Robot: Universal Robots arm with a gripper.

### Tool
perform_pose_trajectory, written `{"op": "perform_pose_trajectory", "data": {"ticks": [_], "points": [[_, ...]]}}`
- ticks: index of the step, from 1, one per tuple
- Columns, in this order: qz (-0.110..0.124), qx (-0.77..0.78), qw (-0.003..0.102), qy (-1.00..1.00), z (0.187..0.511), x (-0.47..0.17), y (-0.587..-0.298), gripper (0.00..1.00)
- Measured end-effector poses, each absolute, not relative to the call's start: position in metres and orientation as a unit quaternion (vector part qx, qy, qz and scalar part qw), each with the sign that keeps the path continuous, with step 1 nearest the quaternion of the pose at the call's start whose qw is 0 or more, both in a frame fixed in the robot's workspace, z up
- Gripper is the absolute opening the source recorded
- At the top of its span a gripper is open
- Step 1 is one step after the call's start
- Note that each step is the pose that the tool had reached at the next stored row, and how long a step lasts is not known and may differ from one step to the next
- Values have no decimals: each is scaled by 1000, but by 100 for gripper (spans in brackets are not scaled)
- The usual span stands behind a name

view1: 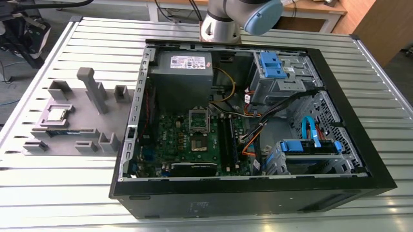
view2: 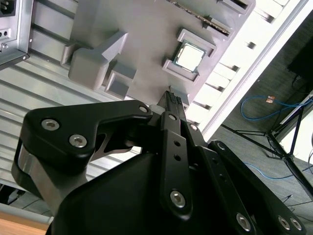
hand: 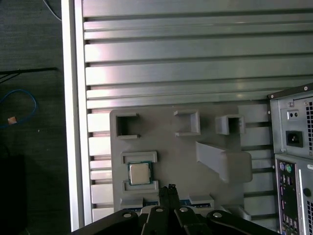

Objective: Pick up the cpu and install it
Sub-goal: 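Reach for the cpu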

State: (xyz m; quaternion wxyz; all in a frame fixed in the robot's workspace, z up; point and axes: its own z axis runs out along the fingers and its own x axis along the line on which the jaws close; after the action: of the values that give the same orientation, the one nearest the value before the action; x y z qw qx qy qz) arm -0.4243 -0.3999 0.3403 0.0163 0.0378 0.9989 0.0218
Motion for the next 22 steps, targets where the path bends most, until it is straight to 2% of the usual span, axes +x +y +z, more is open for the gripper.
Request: {"op": "perform_pose_trajectory", "data": {"ticks": [22], "points": [[22,38,16,999,335,-431,-400,11]]}}
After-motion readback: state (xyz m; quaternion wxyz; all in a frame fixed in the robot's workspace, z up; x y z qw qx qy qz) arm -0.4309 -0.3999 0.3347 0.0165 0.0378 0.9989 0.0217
